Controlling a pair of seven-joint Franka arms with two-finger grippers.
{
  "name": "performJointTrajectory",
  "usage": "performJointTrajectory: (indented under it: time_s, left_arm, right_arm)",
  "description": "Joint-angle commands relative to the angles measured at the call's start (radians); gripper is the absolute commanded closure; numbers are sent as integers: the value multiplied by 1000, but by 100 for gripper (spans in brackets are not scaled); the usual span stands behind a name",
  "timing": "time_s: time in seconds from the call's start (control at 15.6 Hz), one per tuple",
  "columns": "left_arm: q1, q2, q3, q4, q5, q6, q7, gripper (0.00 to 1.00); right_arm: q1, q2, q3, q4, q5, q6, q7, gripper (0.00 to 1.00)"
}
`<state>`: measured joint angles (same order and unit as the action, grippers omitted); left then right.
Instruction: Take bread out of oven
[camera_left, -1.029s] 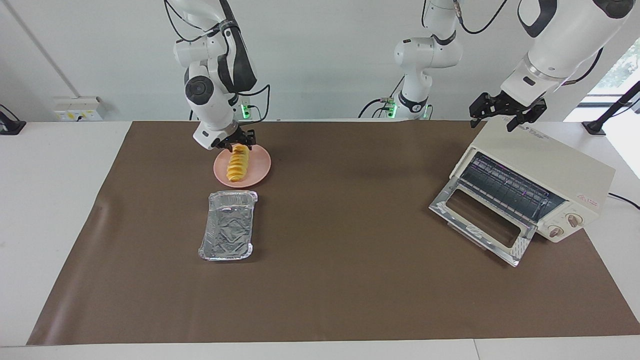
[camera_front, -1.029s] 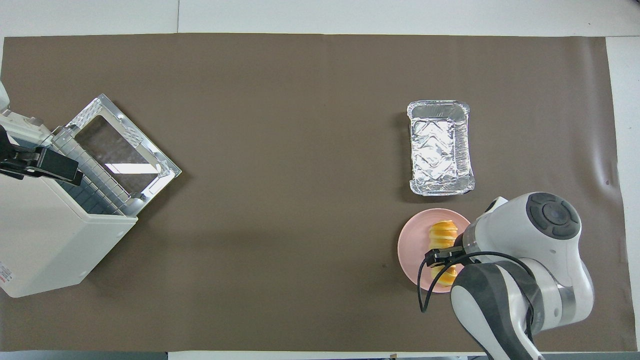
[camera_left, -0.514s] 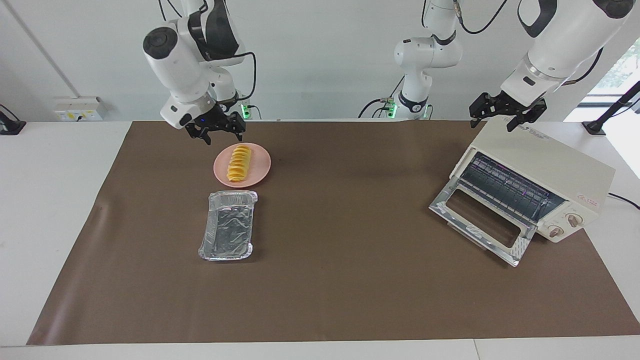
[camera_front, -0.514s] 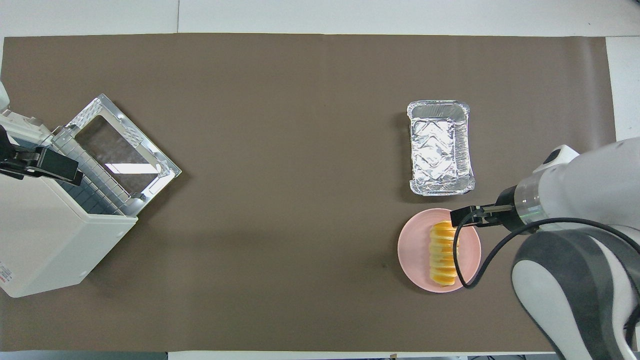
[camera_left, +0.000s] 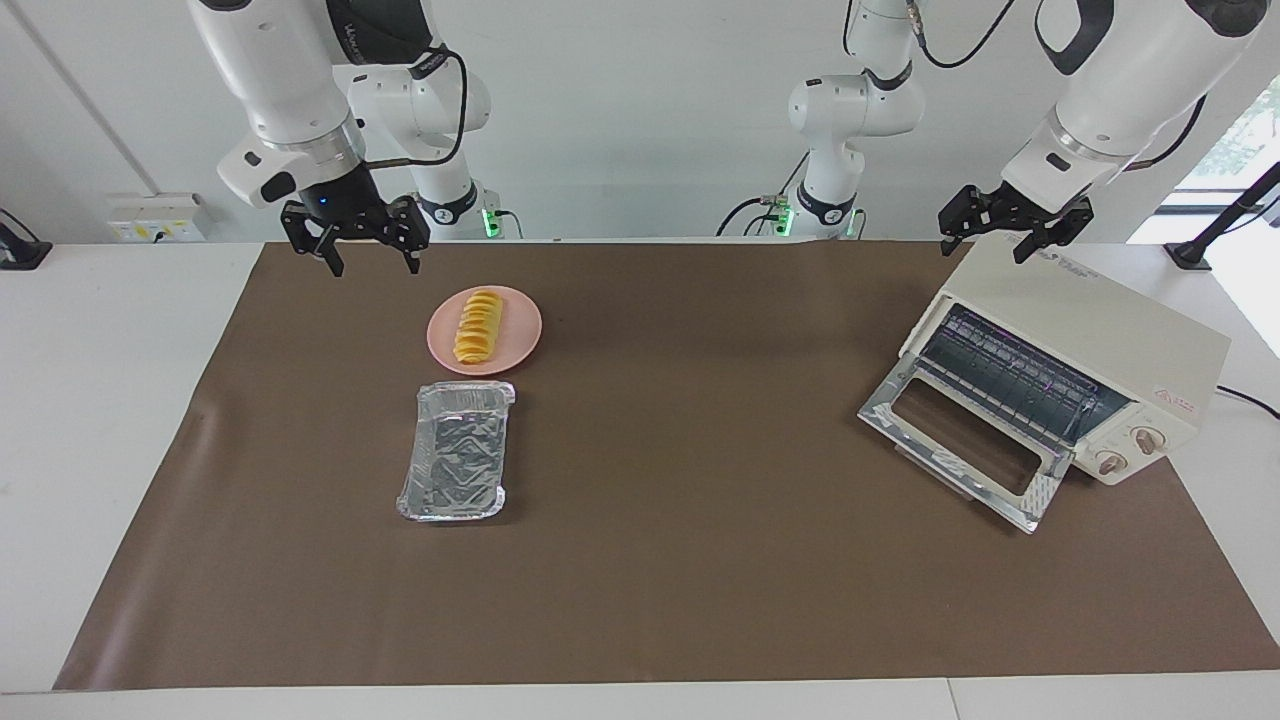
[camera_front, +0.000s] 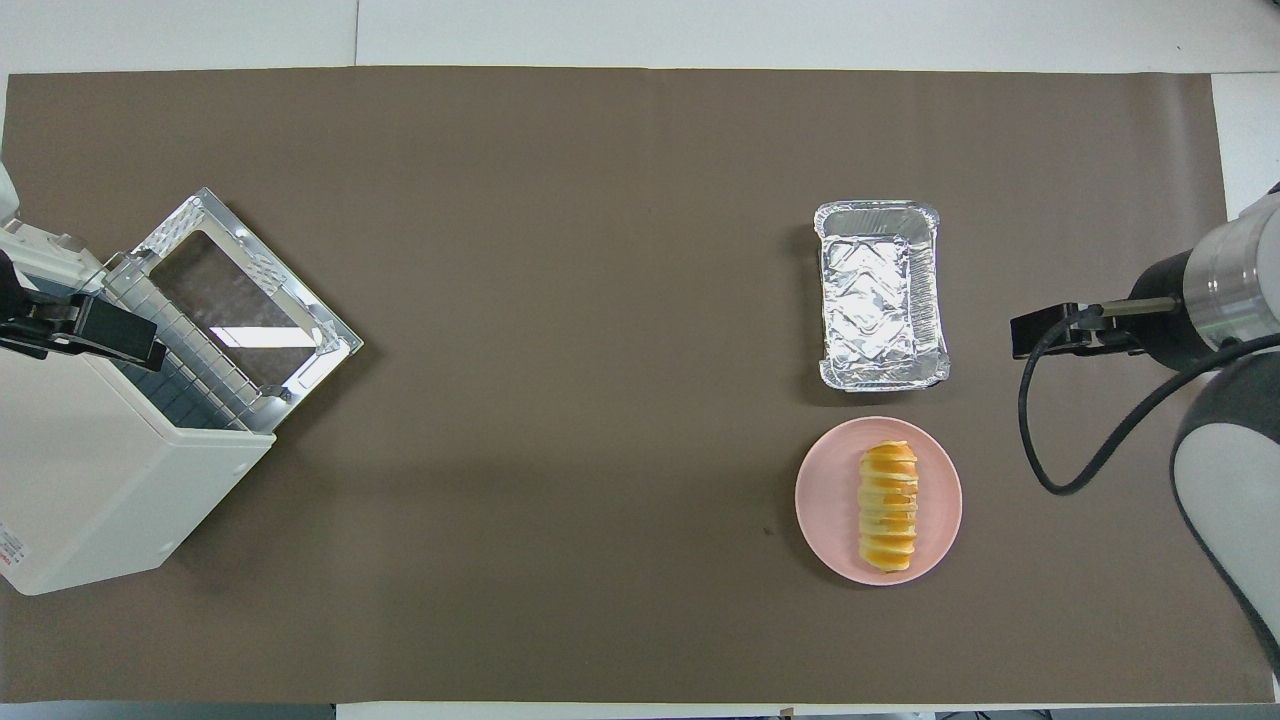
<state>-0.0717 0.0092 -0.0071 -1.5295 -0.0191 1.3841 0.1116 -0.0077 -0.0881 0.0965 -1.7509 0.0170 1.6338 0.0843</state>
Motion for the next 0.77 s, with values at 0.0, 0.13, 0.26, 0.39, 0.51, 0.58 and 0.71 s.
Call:
performJointTrajectory:
  time_s: [0.0, 0.13, 0.26, 0.39, 0.51, 0.58, 0.71]
  left_arm:
    - [4, -9, -4, 2, 15, -5, 10, 0]
    - [6, -9, -4, 3, 15, -5, 10, 0]
    - [6, -9, -2, 2, 15, -5, 10, 0]
    - [6, -9, -4, 3, 15, -5, 10, 0]
    - [4, -9, -4, 2, 15, -5, 10, 0]
    - [6, -9, -4, 2, 15, -5, 10, 0]
    - [6, -9, -4, 2, 15, -5, 10, 0]
  right_arm:
    - [-18, 36, 8, 39, -25, -32, -9, 0]
    - [-32, 36, 8, 39, -25, -32, -9, 0]
    - [-34, 36, 8, 39, -25, -45, -11, 0]
    - [-34, 36, 6, 41, -26, -55, -9, 0]
    - [-34, 36, 5, 41, -26, -55, -8, 0]
    - [-34, 34, 5, 39, -26, -58, -5, 0]
    - [-35, 34, 5, 41, -26, -65, 11, 0]
